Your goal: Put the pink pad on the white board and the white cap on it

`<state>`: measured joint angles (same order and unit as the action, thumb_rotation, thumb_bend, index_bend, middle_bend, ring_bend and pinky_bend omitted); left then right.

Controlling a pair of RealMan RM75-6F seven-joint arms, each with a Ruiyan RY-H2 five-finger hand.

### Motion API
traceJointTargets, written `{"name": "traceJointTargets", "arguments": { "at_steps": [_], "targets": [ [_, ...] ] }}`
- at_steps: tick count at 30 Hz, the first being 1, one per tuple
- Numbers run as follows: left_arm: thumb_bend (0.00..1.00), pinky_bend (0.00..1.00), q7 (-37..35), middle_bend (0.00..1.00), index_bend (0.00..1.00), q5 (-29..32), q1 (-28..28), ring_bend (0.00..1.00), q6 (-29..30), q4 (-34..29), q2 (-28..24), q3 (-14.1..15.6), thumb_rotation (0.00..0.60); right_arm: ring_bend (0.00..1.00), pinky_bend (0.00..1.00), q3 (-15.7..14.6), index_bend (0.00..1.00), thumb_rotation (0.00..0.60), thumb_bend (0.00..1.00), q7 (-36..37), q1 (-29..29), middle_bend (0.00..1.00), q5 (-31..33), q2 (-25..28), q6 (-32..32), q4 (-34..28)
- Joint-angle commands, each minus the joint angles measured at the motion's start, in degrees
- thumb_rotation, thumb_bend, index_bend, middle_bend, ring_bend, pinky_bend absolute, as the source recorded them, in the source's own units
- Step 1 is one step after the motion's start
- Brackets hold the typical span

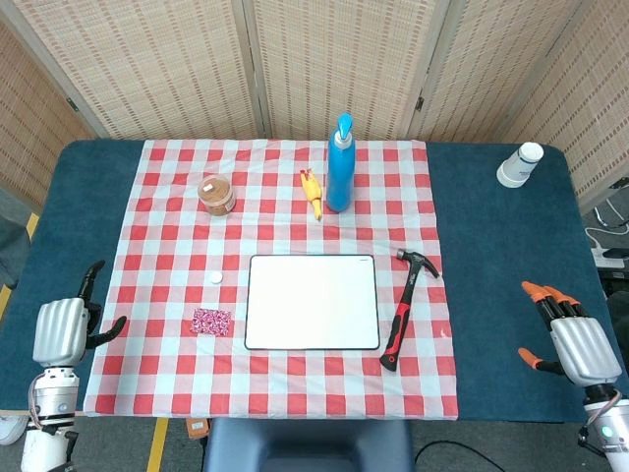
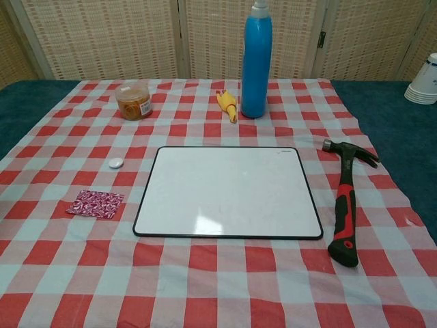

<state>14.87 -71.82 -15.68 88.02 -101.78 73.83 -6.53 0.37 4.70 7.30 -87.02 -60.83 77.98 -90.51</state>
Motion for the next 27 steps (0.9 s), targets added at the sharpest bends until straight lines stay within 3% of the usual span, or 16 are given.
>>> {"name": "traceJointTargets", "arguments": {
  "at_steps": [1, 9, 15, 19, 23, 27],
  "targets": [
    [0.22, 1.00, 0.62, 0.92, 0.12, -0.05, 0.02, 0.98, -0.53, 0.04, 0.36, -0.06, 0.600, 0.02, 0.18, -0.06, 0.00, 0.600, 0.13, 0.39, -0.15, 0.11, -0.33, 0.09, 0.40, 0.08],
    [0.22, 1.00, 3.84, 0.94, 0.20, -1.21, 0.15, 0.98, -1.32, -3.41, -1.18, -0.06, 0.600, 0.03, 0.18, -0.48, 0.00, 0.600, 0.13, 1.66, -0.56, 0.11, -2.41, 0.30, 2.04, 0.32],
    [0.23, 1.00, 8.52, 0.98, 0.23, -0.18, -2.13, 1.00, -8.02, -7.90, -5.98, 1.09, 0.600, 0.06, 0.18, -0.57, 0.00, 0.600, 0.13, 1.34, -0.48, 0.11, -2.40, 0.27, 1.72, 0.24],
    [0.23, 1.00, 13.38, 1.00, 0.25, 4.64, -5.26, 1.00, -13.63, -13.12, -8.62, 0.26, 0.600, 0.09, 0.18, -0.78, 0.00, 0.600, 0.13, 0.72, 0.32, 0.12, -2.46, -0.05, 0.06, 0.42],
    [0.23, 1.00, 17.14, 1.00, 0.26, 8.48, -7.28, 1.00, -15.63, -15.75, -7.72, -0.36, 0.600, 0.09, 0.18, -0.79, 0.00, 0.600, 0.13, 0.76, 0.77, 0.12, -2.48, -0.33, -0.67, 0.72],
    [0.23, 1.00, 24.65, 1.00, 0.20, 14.09, -10.83, 1.00, -19.92, -16.73, -5.97, 0.91, 0.600, 0.09, 0.18, -0.76, 0.00, 0.600, 0.13, 0.96, 1.02, 0.12, -2.62, -0.41, -0.88, 1.05]
  ]
}}
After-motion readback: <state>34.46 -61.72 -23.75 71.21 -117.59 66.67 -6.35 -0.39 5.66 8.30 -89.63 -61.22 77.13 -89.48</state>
